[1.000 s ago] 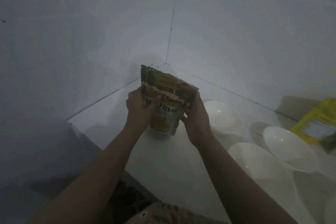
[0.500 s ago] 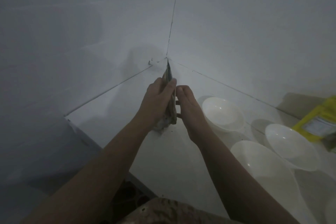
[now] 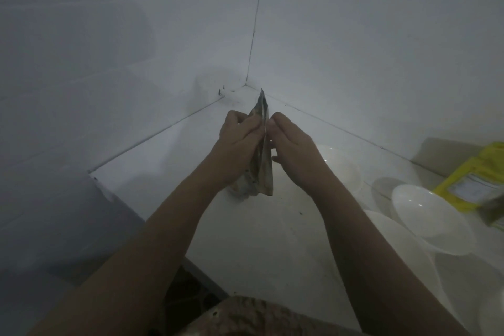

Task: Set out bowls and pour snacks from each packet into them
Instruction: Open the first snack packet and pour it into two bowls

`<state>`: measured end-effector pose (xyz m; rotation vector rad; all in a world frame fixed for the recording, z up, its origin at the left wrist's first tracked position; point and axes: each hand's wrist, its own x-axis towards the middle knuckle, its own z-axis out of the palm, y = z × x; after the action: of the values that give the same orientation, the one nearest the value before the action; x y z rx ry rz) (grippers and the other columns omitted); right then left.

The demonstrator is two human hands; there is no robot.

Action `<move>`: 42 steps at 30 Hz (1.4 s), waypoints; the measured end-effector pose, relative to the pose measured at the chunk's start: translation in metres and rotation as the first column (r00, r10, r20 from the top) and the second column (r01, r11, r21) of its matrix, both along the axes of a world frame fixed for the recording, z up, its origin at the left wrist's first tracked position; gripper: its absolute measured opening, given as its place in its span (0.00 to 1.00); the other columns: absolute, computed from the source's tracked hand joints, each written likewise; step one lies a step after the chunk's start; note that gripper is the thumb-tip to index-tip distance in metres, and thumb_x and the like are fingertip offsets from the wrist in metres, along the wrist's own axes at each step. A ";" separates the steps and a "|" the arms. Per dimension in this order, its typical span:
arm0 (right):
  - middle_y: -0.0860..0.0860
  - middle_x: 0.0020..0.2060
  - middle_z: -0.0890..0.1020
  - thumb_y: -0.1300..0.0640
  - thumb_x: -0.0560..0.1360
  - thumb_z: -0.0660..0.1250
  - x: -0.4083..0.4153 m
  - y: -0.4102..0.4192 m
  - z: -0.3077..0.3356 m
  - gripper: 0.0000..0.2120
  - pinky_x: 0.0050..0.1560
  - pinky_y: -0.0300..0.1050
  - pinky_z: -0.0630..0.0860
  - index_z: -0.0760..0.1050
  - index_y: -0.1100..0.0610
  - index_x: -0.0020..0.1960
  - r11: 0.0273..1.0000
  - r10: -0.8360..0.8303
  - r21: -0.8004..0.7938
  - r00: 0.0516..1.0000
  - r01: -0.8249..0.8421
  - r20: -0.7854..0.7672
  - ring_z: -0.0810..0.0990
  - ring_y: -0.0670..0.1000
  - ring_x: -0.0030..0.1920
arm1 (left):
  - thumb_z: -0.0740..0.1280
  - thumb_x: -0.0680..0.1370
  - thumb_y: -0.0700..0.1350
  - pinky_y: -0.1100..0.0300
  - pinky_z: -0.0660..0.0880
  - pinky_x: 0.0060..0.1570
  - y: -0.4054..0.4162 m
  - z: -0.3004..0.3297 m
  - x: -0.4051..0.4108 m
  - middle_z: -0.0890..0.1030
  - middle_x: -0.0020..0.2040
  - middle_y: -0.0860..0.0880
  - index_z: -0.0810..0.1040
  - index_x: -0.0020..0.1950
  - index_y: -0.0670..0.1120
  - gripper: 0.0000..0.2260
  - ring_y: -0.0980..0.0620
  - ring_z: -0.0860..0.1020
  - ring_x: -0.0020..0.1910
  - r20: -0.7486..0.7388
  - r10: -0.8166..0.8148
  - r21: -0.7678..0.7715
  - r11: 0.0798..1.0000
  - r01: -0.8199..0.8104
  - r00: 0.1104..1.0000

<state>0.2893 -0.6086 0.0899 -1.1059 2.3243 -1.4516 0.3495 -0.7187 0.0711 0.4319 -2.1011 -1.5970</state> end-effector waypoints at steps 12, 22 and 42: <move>0.54 0.33 0.73 0.59 0.81 0.54 -0.029 0.016 -0.004 0.13 0.38 0.47 0.70 0.68 0.64 0.40 0.944 -0.260 0.090 0.885 0.317 -0.387 0.72 0.56 0.36 | 0.59 0.77 0.44 0.52 0.72 0.36 -0.007 -0.006 -0.009 0.71 0.44 0.44 0.72 0.40 0.39 0.10 0.46 0.71 0.39 -0.276 0.422 -0.565 0.656 -0.501 0.863; 0.55 0.35 0.77 0.57 0.83 0.56 -0.032 0.015 -0.019 0.13 0.40 0.55 0.78 0.71 0.63 0.43 0.968 -0.229 0.002 0.891 0.250 -0.392 0.76 0.56 0.36 | 0.57 0.79 0.46 0.56 0.73 0.41 0.000 -0.020 -0.014 0.70 0.42 0.48 0.72 0.41 0.41 0.11 0.50 0.72 0.41 -0.345 0.302 -0.471 0.763 -0.442 0.889; 0.51 0.37 0.75 0.62 0.83 0.56 -0.083 0.080 0.016 0.11 0.39 0.28 0.65 0.74 0.62 0.46 0.926 -0.377 -0.239 0.740 0.292 -0.556 0.71 0.45 0.38 | 0.58 0.81 0.55 0.47 0.76 0.59 -0.017 -0.033 -0.173 0.78 0.57 0.40 0.75 0.59 0.41 0.19 0.42 0.78 0.57 0.010 0.121 0.577 0.810 -0.105 0.993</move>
<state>0.2062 -0.5289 0.1064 -1.3995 3.0341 -1.5681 0.1769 -0.7357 0.0377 0.7113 -1.4921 -2.1379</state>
